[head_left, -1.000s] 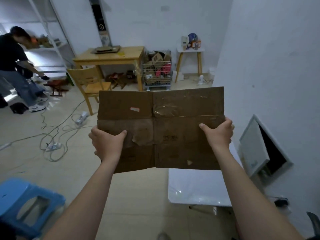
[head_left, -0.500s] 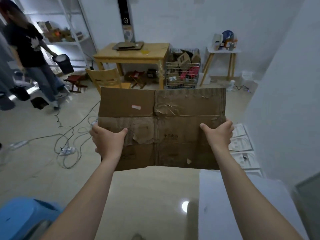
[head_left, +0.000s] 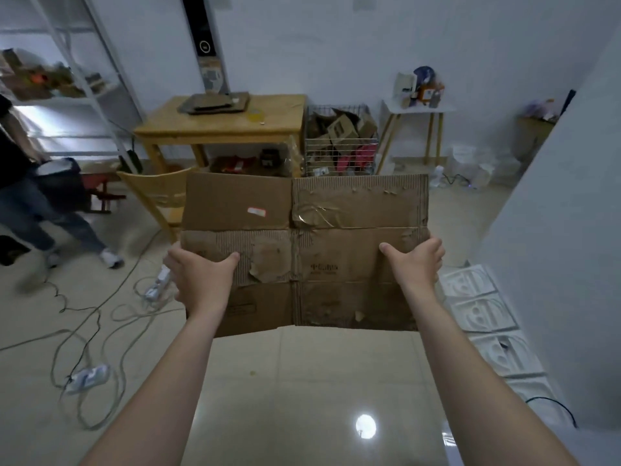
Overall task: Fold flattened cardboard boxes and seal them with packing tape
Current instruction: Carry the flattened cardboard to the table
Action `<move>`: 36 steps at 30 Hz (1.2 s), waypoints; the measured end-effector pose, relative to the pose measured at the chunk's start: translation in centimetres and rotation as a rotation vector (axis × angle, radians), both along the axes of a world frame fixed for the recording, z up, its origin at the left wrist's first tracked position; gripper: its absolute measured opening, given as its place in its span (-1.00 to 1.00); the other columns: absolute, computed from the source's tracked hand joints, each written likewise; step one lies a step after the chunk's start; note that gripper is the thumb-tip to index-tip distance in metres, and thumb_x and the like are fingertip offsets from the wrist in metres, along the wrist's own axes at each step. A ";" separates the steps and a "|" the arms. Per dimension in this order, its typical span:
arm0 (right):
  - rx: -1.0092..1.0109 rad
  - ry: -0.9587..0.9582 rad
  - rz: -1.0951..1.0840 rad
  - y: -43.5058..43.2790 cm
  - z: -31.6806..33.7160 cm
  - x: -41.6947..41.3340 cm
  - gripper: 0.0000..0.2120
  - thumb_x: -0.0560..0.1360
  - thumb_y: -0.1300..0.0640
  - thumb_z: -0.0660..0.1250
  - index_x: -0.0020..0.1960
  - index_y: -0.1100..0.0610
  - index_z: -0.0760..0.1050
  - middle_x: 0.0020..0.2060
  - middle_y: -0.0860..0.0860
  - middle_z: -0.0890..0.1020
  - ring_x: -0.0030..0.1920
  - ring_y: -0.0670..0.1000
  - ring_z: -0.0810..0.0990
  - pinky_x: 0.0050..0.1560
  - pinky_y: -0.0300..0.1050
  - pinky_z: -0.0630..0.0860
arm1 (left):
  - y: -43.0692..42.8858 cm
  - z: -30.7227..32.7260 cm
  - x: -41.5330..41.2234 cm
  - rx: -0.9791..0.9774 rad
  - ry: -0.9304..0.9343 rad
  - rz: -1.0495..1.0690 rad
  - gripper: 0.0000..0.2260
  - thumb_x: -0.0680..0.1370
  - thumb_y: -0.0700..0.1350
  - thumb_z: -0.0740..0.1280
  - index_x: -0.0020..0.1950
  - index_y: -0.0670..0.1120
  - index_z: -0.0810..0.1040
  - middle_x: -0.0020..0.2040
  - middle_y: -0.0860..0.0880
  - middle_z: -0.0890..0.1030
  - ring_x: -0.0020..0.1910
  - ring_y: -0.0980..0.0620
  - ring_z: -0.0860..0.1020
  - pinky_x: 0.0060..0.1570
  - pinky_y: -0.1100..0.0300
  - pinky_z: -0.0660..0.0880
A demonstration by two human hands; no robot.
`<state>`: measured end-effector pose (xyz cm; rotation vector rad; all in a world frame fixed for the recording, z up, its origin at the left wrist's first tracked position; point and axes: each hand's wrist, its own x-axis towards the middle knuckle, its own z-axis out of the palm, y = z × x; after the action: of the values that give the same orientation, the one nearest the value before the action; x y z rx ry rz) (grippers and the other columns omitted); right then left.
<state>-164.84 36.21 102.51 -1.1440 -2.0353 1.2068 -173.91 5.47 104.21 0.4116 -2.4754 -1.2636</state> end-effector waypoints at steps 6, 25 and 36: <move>0.013 -0.030 -0.073 4.3 -1.0 -12.6 -0.09 0.38 -0.10 0.59 0.50 0.21 0.18 0.48 0.17 0.27 0.48 0.25 0.25 0.43 0.30 0.26 | 4.3 -2.3 -15.0 0.010 -0.019 -0.070 -0.10 0.32 0.16 0.62 0.47 -0.06 0.19 0.42 -0.16 0.41 0.37 -0.26 0.45 0.24 -0.37 0.46; -0.028 -0.043 0.023 23.3 -2.7 -60.9 -0.05 0.37 -0.13 0.58 0.53 0.19 0.15 0.49 0.17 0.27 0.51 0.23 0.22 0.48 0.27 0.21 | 22.8 -2.8 -60.3 -0.066 -0.028 0.046 -0.07 0.35 0.12 0.63 0.53 -0.16 0.21 0.47 -0.15 0.32 0.45 -0.23 0.35 0.30 -0.36 0.37; 0.027 -0.041 0.078 23.4 -3.9 -88.9 -0.07 0.35 -0.14 0.59 0.51 0.14 0.18 0.42 0.14 0.34 0.45 0.22 0.31 0.43 0.29 0.30 | 22.2 -5.5 -87.4 -0.030 -0.042 0.077 -0.11 0.35 0.13 0.62 0.48 -0.15 0.22 0.43 -0.13 0.32 0.42 -0.22 0.38 0.29 -0.36 0.42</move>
<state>-253.78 59.59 98.56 -1.0946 -2.1386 1.1976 -261.30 27.70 98.72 0.5249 -2.4843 -1.1985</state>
